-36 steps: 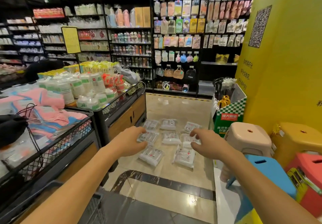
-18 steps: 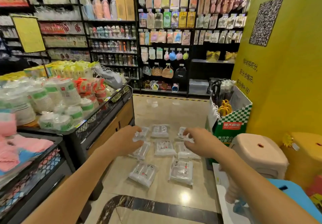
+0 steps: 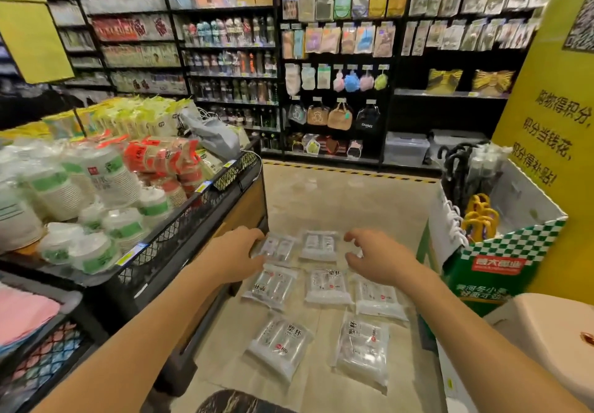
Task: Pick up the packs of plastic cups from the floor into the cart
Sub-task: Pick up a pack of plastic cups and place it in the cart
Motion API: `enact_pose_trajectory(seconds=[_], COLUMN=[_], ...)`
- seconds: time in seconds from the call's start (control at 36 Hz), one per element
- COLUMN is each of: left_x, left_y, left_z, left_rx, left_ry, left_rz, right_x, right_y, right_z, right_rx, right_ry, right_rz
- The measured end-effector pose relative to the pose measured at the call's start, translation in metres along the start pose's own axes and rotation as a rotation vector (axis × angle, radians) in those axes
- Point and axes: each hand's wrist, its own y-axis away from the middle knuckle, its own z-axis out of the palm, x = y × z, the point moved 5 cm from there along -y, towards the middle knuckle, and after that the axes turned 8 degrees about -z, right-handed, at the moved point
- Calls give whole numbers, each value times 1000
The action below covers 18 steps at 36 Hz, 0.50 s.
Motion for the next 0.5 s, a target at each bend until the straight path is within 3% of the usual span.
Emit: enact_pose_trajectory(seconds=[0.28,0.5], left_x=[-36,-95], left_y=[-128,-244], left_z=[18,41], left_rx=[-62,-94], left_ry=[49,121], left_rz=[-61,-35], right_x=[28,38], right_y=[-140,-256], right_z=[15,42], right_rx=[-90,-83], right_ry=[10,-83], right_rz=[-30,49])
